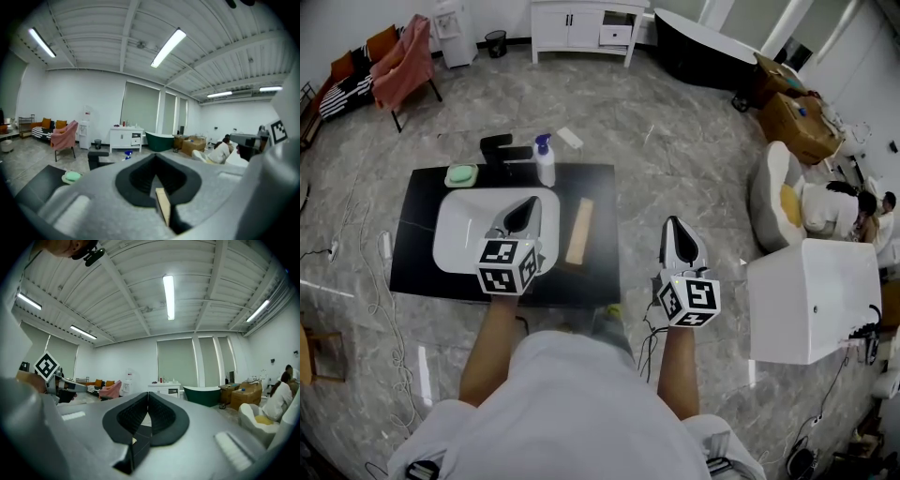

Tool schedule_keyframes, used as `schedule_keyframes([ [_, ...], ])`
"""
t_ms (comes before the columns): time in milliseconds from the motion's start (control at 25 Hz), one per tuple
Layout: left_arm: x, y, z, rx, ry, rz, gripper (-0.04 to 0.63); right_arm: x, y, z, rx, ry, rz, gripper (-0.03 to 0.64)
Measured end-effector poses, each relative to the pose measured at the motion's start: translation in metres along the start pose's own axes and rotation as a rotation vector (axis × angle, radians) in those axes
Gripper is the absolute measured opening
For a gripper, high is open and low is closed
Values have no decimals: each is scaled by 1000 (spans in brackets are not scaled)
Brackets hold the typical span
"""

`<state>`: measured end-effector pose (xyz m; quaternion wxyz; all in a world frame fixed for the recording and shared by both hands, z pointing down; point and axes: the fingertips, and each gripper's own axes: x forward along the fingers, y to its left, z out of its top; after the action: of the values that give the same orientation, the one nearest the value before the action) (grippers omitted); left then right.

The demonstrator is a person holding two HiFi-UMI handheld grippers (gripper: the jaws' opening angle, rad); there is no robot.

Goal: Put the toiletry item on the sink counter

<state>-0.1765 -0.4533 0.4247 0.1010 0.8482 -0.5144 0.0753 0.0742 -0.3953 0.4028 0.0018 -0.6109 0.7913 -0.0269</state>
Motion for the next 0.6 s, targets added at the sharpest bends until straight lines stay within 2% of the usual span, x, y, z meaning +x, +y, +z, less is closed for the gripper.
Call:
schedule_keyframes([
  [320,-30,1,49,58,-102,3,-3,-14,3,10,1,-21,-18,3],
  [600,-48,0,67,104,-163,-1,-3,-27,7,13,1,-30,-32,3],
])
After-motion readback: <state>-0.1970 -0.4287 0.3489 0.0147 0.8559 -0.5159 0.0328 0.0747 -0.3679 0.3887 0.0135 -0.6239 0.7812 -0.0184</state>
